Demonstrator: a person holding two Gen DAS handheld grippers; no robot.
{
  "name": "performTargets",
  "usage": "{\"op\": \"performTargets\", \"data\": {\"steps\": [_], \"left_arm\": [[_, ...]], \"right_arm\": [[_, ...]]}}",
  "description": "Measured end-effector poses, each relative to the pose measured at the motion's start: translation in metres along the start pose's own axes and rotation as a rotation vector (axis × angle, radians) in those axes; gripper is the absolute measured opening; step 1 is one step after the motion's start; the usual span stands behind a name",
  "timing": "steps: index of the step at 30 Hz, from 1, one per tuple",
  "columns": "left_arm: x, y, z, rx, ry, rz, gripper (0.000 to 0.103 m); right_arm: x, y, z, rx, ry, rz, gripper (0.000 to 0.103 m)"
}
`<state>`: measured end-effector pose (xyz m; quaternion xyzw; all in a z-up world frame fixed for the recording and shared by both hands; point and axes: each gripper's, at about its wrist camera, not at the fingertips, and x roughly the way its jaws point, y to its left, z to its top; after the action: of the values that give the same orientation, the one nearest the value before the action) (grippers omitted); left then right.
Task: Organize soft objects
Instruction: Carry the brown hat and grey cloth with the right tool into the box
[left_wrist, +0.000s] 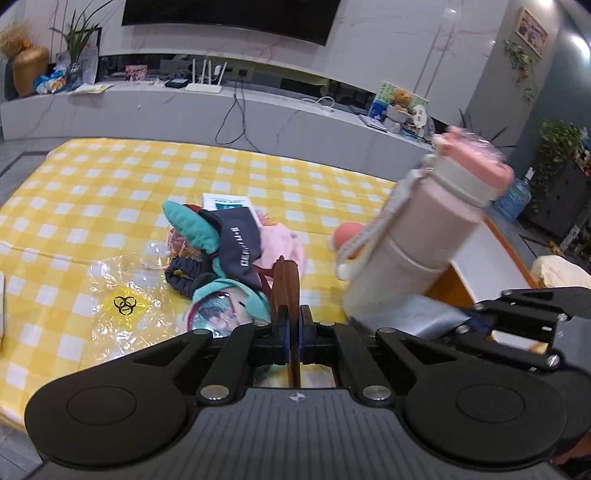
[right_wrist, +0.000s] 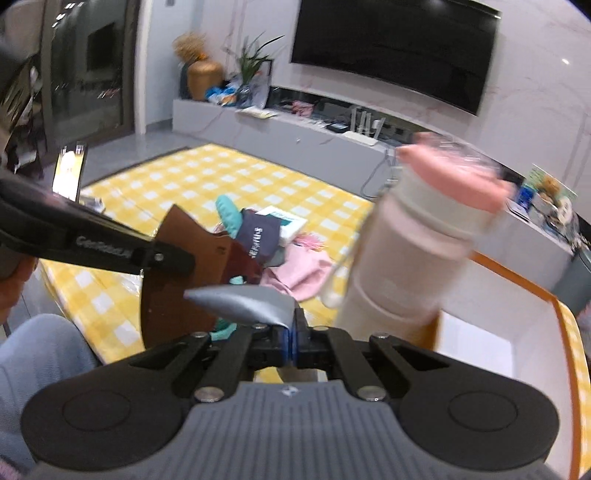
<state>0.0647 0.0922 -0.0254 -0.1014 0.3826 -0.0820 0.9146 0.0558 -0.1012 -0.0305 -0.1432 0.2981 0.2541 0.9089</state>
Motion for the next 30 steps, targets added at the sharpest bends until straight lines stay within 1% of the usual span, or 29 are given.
{"op": "performTargets", "data": {"steps": [5, 9, 11, 15, 17, 19, 21, 24, 27, 30], "left_arm": [[-0.022, -0.024, -0.001, 0.066, -0.015, -0.038, 0.004], [-0.034, -0.049, 0.004, 0.113, -0.029, -0.119, 0.004], [-0.038, -0.067, 0.008, 0.152, -0.045, -0.150, 0.004], [-0.040, -0.101, 0.021, 0.218, -0.076, -0.242, 0.004], [-0.037, -0.119, 0.030, 0.238, -0.081, -0.302, 0.004], [-0.031, -0.136, 0.037, 0.264, -0.080, -0.340, 0.004], [-0.021, -0.153, 0.043, 0.304, -0.077, -0.359, 0.004], [0.007, -0.179, 0.048, 0.359, -0.041, -0.351, 0.004], [0.037, -0.202, 0.048, 0.405, 0.014, -0.320, 0.004], [0.063, -0.214, 0.042, 0.416, 0.078, -0.288, 0.004]], "right_arm": [[-0.045, -0.023, -0.013, 0.103, -0.027, -0.033, 0.000], [-0.077, -0.050, -0.019, 0.198, -0.077, -0.075, 0.000], [-0.093, -0.063, -0.021, 0.247, -0.110, -0.104, 0.000], [-0.119, -0.090, -0.023, 0.321, -0.167, -0.164, 0.000], [-0.125, -0.101, -0.025, 0.359, -0.182, -0.174, 0.000], [-0.128, -0.119, -0.030, 0.408, -0.190, -0.165, 0.000], [-0.124, -0.139, -0.037, 0.468, -0.173, -0.145, 0.000], [-0.108, -0.162, -0.048, 0.535, -0.105, -0.141, 0.000], [-0.091, -0.178, -0.059, 0.567, -0.041, -0.145, 0.000], [-0.072, -0.189, -0.071, 0.583, 0.022, -0.141, 0.000]]}}
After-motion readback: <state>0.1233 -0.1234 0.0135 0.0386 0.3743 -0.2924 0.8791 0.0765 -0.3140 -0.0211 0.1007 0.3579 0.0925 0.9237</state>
